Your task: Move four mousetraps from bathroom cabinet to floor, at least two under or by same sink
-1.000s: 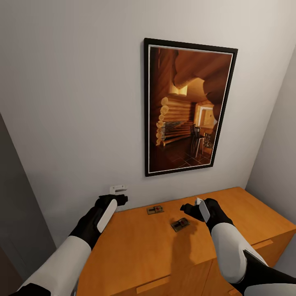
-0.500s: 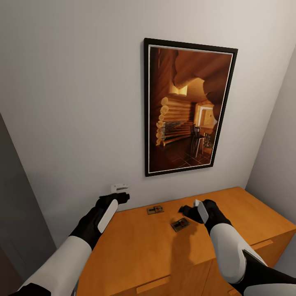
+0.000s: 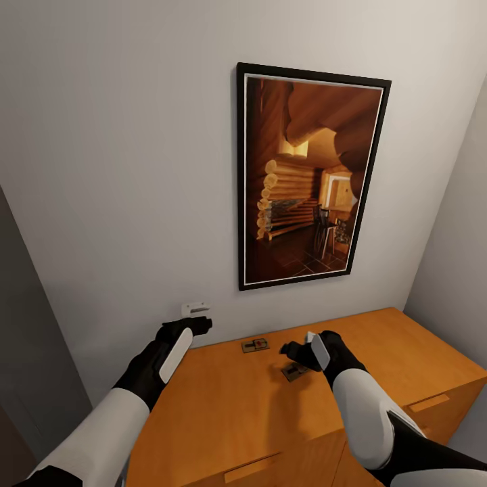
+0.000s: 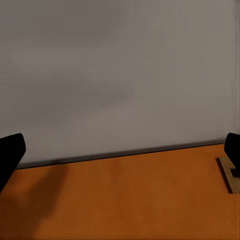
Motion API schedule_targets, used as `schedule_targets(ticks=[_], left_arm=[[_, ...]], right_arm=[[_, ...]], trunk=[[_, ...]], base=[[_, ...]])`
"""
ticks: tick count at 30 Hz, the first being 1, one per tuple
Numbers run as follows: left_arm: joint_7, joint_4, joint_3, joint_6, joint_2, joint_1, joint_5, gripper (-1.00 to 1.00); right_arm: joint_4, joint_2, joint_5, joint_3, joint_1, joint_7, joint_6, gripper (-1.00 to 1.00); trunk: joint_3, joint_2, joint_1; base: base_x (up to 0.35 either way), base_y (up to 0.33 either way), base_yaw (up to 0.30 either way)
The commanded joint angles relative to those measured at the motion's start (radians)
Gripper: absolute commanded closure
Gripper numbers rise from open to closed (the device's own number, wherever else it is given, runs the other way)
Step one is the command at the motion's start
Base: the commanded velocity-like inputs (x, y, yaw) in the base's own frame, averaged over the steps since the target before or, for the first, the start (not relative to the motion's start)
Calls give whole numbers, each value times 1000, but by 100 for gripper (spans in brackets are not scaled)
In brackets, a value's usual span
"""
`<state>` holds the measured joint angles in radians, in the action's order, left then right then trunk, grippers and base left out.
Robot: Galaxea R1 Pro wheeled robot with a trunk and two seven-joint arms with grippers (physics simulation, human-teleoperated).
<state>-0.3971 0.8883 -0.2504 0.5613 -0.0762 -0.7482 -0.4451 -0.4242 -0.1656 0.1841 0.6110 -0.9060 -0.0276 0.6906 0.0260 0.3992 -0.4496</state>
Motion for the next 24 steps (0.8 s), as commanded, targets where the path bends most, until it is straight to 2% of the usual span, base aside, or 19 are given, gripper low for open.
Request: schedule_targets(ticks=[1, 11, 24], left_arm=[[-9, 1, -3, 2, -1, 0, -10, -100], [-8, 1, -4, 2, -5, 0, -12, -100], [-8, 1, -5, 2, -8, 0, -12, -100]], right_arm=[[-2, -6, 7, 7, -1, -3, 4, -100], [25, -9, 8, 7, -1, -51, -91, -100], [31, -9, 14, 11, -1, -139, -117, -100]], trunk=[[-1, 1, 0], [-1, 1, 0], [-1, 1, 0]], base=[[0, 0, 0], [0, 0, 0], [0, 0, 0]])
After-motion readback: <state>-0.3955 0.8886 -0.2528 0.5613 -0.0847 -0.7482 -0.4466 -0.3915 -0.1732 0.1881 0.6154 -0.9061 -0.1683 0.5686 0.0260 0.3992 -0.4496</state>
